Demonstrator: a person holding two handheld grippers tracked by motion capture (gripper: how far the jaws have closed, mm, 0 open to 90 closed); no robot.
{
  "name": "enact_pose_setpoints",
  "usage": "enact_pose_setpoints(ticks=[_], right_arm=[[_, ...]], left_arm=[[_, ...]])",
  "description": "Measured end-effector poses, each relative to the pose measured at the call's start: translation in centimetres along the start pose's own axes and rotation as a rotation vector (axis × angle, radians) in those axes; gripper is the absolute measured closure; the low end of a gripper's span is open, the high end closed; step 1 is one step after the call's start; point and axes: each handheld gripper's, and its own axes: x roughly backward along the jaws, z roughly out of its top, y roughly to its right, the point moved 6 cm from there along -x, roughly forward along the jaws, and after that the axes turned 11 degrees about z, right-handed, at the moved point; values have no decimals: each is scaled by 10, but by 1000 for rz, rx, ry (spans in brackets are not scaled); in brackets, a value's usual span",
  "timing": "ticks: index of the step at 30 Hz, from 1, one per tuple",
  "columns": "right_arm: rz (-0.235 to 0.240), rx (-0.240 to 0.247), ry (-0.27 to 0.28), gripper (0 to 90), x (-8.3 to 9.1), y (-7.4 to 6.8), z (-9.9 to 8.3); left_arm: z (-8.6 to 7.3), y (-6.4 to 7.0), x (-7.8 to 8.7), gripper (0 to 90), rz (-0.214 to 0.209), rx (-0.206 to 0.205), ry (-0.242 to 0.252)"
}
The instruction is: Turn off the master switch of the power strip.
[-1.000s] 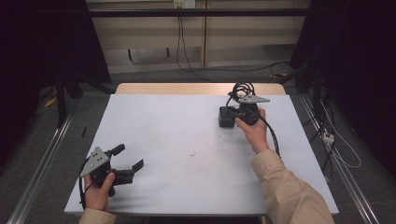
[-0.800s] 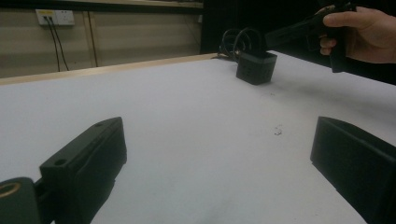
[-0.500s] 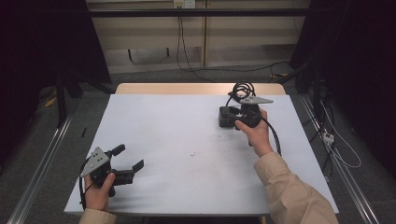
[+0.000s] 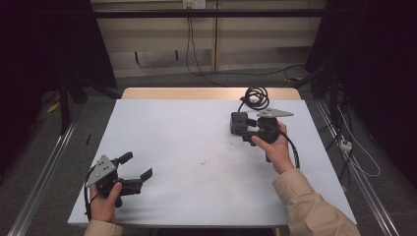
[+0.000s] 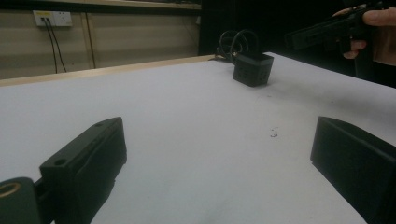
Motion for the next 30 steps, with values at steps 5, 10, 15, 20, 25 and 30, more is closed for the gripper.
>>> enact_pose_setpoints(ticks=[5,10,15,20,25,30], right_arm=[[10,3,-8,309,10,-4,-8],[20,0,-13,292,17,-7,-15],[38,7,-10,276,23,-13,-20],[59,19,-19,264,27,-21,-27],[78,27,-22,258,30,-27,-32],[88,30,-40,245,33,-31,-41]], left_arm=[[0,0,0,33,-1,-1,0],[0,0,0,33,1,-1,1],[1,0,0,33,1,-3,2],[0,0,0,33,2,-5,2],[0,1,-1,33,1,0,0],[0,0,0,33,2,-5,2]])
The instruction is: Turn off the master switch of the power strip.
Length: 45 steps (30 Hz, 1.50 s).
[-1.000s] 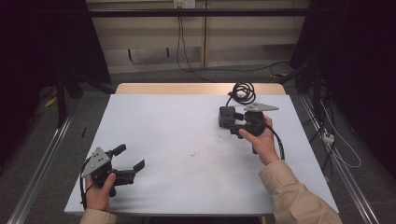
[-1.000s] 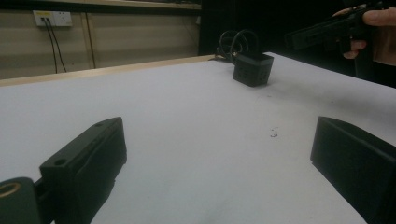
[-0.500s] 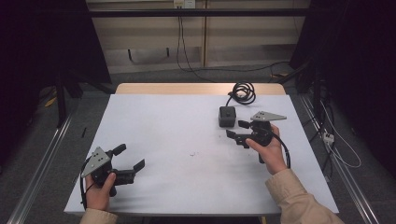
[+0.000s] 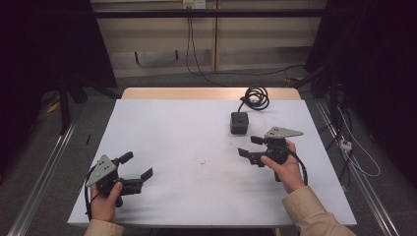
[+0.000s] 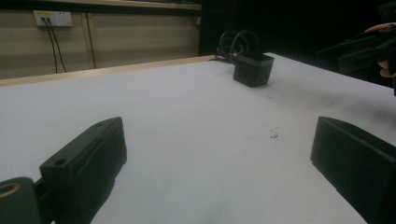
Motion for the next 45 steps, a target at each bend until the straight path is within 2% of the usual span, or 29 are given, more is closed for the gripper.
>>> enact_pose_setpoints(ticks=[13,34,45], right_arm=[[-6,10,-13,222,14,-4,-19],[-7,10,-50,184,33,-16,-54],[-17,-1,-37,172,42,-16,-65]], left_arm=[[0,0,0,33,5,7,2],[0,0,0,33,2,-5,-5],[0,-1,-1,33,8,-4,-15]])
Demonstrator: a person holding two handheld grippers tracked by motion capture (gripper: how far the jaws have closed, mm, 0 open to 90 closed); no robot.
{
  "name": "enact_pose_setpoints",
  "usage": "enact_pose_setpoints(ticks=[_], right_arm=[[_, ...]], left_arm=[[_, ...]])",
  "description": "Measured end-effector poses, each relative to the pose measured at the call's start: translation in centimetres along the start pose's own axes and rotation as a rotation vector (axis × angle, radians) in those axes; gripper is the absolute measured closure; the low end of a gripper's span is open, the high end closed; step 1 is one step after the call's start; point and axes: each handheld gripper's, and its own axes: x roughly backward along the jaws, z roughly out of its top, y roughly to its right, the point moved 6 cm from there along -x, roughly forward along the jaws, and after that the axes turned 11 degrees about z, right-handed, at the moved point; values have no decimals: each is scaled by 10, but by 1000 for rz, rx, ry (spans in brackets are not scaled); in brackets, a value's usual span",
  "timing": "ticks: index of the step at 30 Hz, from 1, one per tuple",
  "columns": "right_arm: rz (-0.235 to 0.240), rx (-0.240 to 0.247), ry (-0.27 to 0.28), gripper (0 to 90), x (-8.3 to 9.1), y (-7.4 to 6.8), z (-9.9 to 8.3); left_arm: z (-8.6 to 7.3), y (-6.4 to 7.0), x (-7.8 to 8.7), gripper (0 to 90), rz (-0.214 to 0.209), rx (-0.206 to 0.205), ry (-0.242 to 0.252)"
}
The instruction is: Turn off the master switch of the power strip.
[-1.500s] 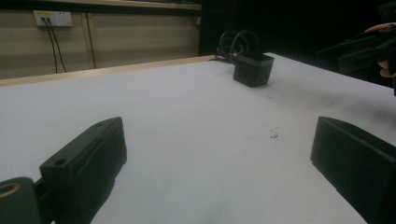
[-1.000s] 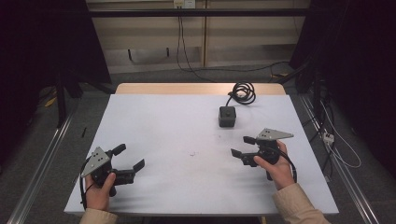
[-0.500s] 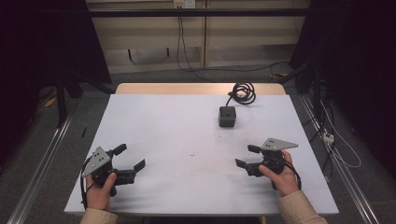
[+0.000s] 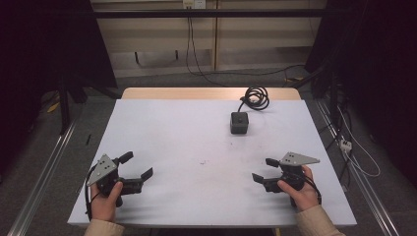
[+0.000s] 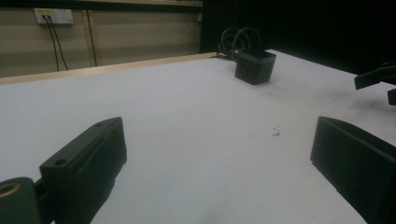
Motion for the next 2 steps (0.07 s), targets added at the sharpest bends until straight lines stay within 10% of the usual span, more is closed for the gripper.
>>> enact_pose_setpoints(ticks=[2], right_arm=[[-4,-1,1,170,0,0,-1]], left_arm=[[0,-1,0,33,2,-1,-2]])
